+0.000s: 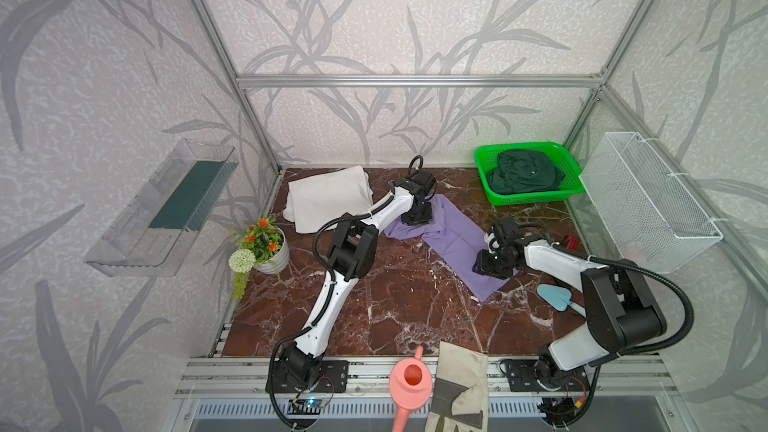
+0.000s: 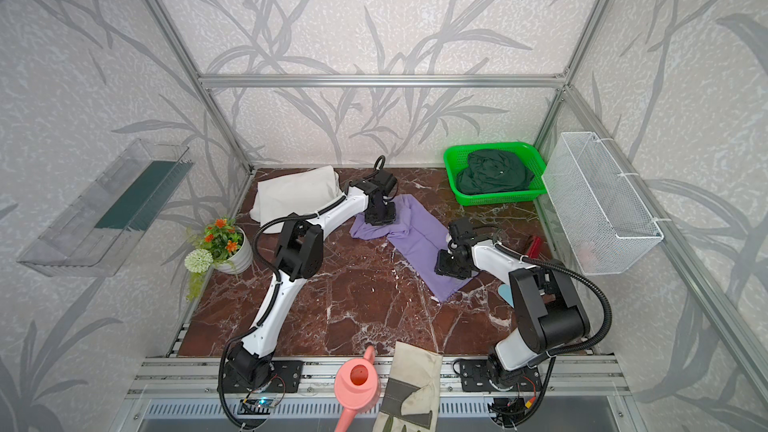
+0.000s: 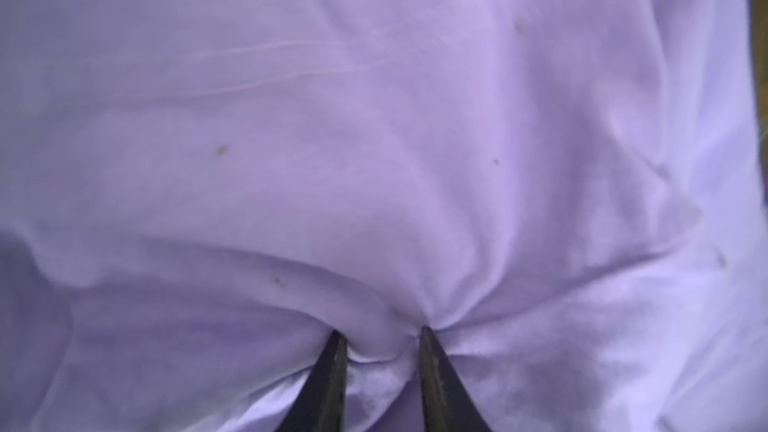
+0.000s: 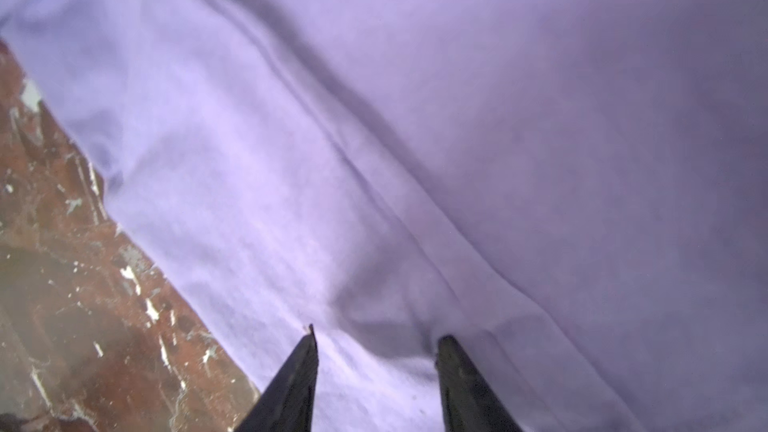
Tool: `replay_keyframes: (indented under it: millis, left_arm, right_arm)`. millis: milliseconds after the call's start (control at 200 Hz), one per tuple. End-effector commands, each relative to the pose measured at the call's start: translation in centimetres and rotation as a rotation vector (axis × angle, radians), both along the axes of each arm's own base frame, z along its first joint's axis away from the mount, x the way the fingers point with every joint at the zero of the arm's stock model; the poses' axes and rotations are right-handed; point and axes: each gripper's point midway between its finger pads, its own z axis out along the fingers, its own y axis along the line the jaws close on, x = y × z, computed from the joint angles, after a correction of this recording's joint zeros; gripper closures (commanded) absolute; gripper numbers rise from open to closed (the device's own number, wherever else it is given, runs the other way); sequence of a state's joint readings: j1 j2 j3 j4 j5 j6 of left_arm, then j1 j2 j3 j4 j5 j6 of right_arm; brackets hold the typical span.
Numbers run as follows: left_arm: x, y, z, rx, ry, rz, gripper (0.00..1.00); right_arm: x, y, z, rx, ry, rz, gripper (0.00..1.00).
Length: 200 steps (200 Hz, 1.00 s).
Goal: Fold and stack the t-shirts
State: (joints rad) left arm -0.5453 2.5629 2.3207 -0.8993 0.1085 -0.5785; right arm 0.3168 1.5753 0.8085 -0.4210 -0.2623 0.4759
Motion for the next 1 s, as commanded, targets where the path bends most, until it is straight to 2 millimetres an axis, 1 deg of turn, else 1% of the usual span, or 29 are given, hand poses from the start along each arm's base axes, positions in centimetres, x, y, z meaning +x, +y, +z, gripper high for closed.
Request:
replay_keyframes:
  millis: [0, 60, 80, 115, 205, 315, 390, 445, 525, 610, 665, 745, 830, 900, 955, 995]
  left_arm:
    - [-0.5, 1.9, -3.7, 0.062, 0.121, -0.019, 0.69]
    - [1.2, 1.9, -3.9, 0.012, 0.100, -0.022, 0.69]
    - [1.7, 2.2, -4.0, -0.003, 0.094, -0.010, 0.69]
    - [2.8, 2.6, -4.0, -0.026, 0.077, 0.009, 0.69]
    - [5.4, 4.7, -4.2, -0.065, 0.036, 0.061, 0.69]
    - [7.8, 6.7, -4.2, -0.129, 0.007, 0.075, 0.67]
    - [9.5, 7.8, -3.9, -0.150, -0.032, 0.082, 0.63]
    - [10.5, 8.0, -3.8, -0.175, -0.062, 0.084, 0.60]
    - [11.9, 8.2, -3.4, -0.194, -0.112, 0.086, 0.56]
    - [13.1, 8.6, -3.2, -0.185, -0.165, 0.092, 0.50]
    - [14.2, 8.9, -2.4, -0.194, -0.210, 0.106, 0.48]
    - [15.9, 10.1, -1.2, -0.183, -0.284, 0.139, 0.43]
    - [17.8, 10.4, 0.8, -0.224, -0.379, 0.131, 0.41]
    - [19.3, 10.9, 2.8, -0.219, -0.471, 0.117, 0.40]
    - [20.4, 11.3, 4.8, -0.228, -0.545, 0.110, 0.39]
    - [21.2, 11.4, 6.8, -0.253, -0.604, 0.108, 0.39]
  right_arm:
    - [-5.1, 2.4, -2.9, 0.022, 0.221, 0.066, 0.52]
    - [-5.2, 4.6, -2.9, 0.054, 0.219, 0.117, 0.52]
    - [-5.4, 5.2, -3.5, 0.058, 0.236, 0.135, 0.52]
    - [-5.4, 6.6, -3.7, 0.072, 0.233, 0.168, 0.52]
    - [-5.5, 10.0, -4.1, 0.105, 0.253, 0.241, 0.52]
    - [-6.2, 13.9, -4.2, 0.149, 0.289, 0.316, 0.52]
    - [-7.0, 15.8, -4.2, 0.172, 0.310, 0.352, 0.52]
    - [-7.8, 16.8, -4.1, 0.185, 0.327, 0.378, 0.52]
    - [-8.9, 17.3, -4.0, 0.186, 0.349, 0.400, 0.52]
    - [-9.9, 17.2, -4.1, 0.178, 0.365, 0.413, 0.52]
    - [-10.6, 17.1, -4.2, 0.181, 0.379, 0.418, 0.52]
    - [-11.4, 17.2, -4.2, 0.180, 0.394, 0.433, 0.52]
    - [-11.4, 17.6, -4.0, 0.188, 0.390, 0.450, 0.52]
    - [-10.6, 18.2, -3.2, 0.191, 0.358, 0.468, 0.52]
    - [-9.8, 18.8, -2.2, 0.194, 0.324, 0.479, 0.52]
    - [-9.4, 19.1, -1.3, 0.201, 0.301, 0.490, 0.52]
